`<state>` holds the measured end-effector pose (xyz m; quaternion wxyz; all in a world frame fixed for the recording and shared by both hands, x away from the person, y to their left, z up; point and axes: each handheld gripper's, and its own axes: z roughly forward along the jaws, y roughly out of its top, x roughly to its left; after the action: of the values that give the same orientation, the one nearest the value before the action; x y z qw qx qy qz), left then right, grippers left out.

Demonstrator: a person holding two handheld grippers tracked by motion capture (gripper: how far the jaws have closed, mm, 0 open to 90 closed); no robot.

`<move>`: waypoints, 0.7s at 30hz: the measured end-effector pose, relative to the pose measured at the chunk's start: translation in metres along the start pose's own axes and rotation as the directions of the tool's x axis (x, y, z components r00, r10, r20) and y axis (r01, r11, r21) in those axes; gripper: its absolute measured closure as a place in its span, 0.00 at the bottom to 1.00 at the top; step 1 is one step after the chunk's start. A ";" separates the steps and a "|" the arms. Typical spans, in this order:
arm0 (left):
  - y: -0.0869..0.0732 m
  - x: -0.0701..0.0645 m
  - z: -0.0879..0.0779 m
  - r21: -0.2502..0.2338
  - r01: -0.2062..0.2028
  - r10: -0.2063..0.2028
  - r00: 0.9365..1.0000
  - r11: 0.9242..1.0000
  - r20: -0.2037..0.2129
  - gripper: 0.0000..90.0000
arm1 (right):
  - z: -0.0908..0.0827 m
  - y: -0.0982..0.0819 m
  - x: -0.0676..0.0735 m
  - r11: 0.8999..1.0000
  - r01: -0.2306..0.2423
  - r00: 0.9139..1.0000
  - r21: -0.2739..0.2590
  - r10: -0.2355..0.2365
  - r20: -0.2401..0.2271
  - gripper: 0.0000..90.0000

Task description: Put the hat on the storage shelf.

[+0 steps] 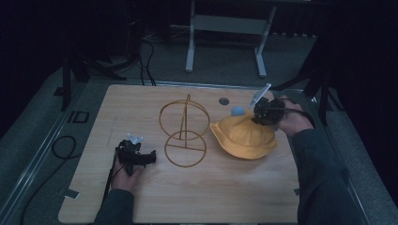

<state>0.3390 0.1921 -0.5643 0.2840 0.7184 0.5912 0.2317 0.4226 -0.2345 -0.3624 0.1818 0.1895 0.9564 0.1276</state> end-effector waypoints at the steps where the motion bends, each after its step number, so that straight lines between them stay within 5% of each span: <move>1: 0.000 0.000 0.000 0.000 0.000 0.000 1.000 1.000 0.000 0.00 | 0.000 0.000 0.000 1.000 0.000 1.000 0.000 0.000 0.000 0.94; 21: 0.000 0.000 0.000 0.001 0.000 0.000 1.000 1.000 0.000 0.00 | -0.026 0.005 -0.003 0.999 0.012 1.000 -0.051 -0.011 0.017 0.94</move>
<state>0.3390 0.1921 -0.5642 0.2835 0.7187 0.5913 0.2313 0.4165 -0.2362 -0.3360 0.1955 0.1803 0.9523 0.1494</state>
